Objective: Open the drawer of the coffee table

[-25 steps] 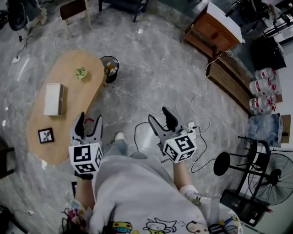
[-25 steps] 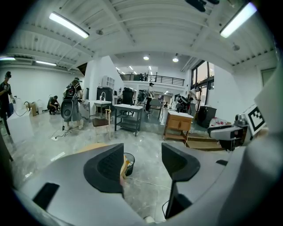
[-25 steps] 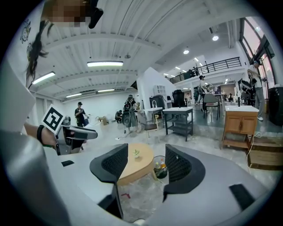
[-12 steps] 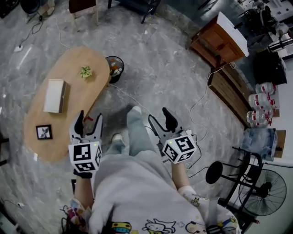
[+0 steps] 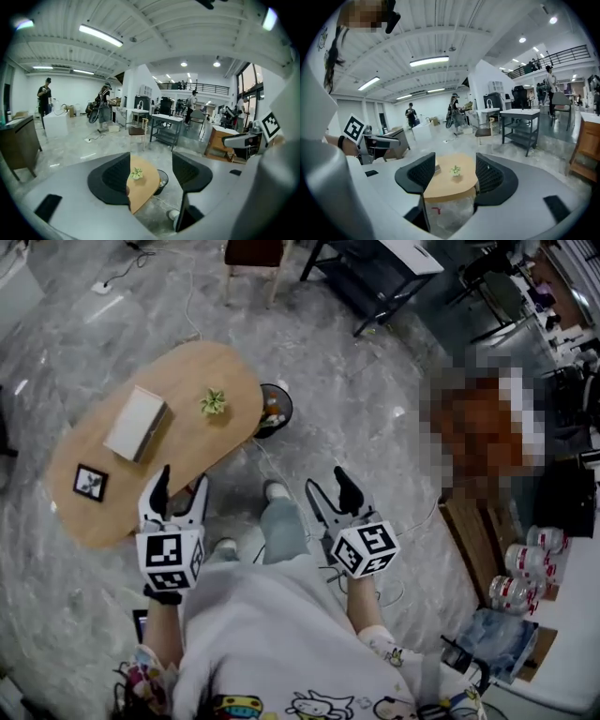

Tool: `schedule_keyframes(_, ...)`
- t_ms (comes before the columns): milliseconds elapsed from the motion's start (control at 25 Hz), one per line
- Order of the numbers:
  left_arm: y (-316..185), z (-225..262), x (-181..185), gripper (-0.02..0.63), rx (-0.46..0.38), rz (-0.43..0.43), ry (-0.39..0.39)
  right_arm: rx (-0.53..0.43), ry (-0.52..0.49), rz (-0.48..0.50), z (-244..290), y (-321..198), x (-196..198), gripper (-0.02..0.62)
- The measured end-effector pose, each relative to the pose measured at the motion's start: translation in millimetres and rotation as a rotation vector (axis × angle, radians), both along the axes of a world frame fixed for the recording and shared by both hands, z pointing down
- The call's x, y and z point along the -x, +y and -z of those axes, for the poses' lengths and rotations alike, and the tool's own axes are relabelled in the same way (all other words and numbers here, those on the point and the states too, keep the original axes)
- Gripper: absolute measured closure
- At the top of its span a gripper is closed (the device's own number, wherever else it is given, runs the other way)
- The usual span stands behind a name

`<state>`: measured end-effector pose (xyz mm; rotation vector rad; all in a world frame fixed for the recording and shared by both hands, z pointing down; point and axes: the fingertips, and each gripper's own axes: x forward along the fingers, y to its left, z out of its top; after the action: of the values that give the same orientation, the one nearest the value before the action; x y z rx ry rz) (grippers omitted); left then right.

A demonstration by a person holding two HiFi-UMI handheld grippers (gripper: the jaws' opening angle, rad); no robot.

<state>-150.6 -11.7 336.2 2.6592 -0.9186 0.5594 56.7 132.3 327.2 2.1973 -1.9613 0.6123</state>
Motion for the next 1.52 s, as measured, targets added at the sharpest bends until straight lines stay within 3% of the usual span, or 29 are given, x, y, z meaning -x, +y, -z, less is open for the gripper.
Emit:
schedule_keyframes(360,-17.6,17.5,-44.5,0.35,0.007,0.345,-0.041,0.024,-0.024,0.395,8.6,-92.8,-71.5,0.36)
schedule_keyframes(720,-7.1,18.1,-102.2,0.35,0.03,0.531,-0.075,0.044,-0.048,0.63,1.0,-133.5,-127.3,0.36)
schedule_keyframes(1080,1.1,9.0,-93.8,0.35,0.067,0.613,-0.107,0.083,-0.07,0.739,-17.6,-155.3,-119.0,0.36)
schedule_keyframes(1520,-5.9,-0.3,-84.5,0.35,0.087,0.573,-0.085,0.104,-0.055,0.771,-24.5,-164.1,-91.0,0.36)
